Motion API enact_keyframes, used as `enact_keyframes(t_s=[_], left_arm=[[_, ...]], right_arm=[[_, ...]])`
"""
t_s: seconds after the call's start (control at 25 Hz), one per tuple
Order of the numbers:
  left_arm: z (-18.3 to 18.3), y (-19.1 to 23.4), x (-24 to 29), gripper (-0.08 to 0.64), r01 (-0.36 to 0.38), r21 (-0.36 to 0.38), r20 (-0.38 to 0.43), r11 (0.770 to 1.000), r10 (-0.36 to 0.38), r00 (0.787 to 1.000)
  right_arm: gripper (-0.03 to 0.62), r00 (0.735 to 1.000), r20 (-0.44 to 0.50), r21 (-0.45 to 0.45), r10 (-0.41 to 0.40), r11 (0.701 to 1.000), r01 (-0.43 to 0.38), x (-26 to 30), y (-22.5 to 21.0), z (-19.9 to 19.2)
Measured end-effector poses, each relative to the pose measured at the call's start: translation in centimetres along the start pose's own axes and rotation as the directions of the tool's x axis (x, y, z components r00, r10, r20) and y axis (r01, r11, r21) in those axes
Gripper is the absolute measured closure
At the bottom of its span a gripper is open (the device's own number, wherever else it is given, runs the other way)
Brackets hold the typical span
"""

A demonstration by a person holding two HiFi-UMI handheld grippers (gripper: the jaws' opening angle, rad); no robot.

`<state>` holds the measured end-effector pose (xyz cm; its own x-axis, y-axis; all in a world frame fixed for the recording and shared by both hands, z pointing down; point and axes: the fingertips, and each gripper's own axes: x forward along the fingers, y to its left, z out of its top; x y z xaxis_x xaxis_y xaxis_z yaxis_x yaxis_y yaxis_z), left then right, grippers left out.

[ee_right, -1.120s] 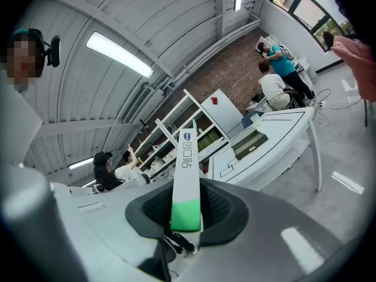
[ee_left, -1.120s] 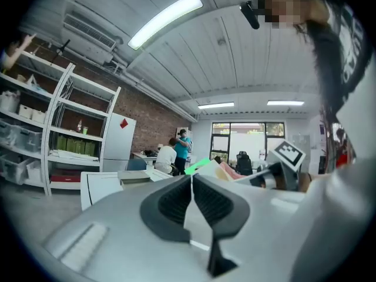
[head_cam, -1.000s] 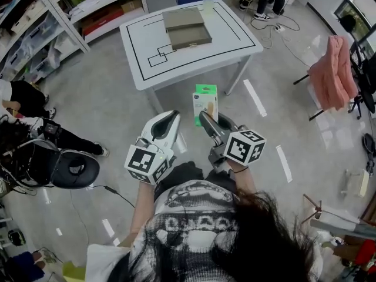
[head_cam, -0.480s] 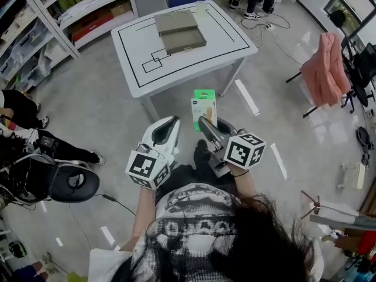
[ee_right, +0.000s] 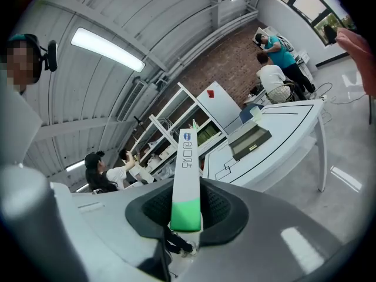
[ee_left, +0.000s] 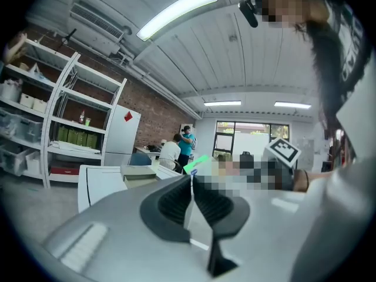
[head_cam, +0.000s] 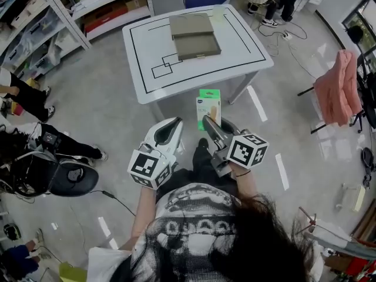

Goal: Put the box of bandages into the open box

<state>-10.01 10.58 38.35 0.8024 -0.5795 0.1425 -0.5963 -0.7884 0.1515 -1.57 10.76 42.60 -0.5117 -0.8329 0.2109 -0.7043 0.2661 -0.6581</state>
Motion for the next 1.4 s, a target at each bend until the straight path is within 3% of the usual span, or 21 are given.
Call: enact_keyframes(t_s=[0.44,0.72,1.12,1.4], left_arm=[[2.8,4.5,14.1,0.56,-0.04,0.003,-0.023,0.999,0.04,0.999],[3.6,6.5,20.7,0.56,-0.077,-0.003,-0.05,0.997,0.076,0.996],[3.5,7.7,23.8,0.56,-0.139,-0.003,-0.074,0.99,0.139,0.988],[2.7,8.3,24.3,0.56,-0.161,-0.009,-0.098,0.987,0.159,0.982]], right_arm=[[0.506,0.999,-0.028,0.018,0.031,0.999,-0.03,5.3,-9.3,9.5],[0.506,0.997,-0.054,0.048,0.054,0.998,-0.052,7.9,-14.5,13.2],[0.506,0.989,-0.098,0.089,0.109,0.991,-0.101,10.6,-17.7,14.5],[0.506,0.988,-0.117,0.121,0.097,0.989,-0.083,10.8,-19.0,13.9]])
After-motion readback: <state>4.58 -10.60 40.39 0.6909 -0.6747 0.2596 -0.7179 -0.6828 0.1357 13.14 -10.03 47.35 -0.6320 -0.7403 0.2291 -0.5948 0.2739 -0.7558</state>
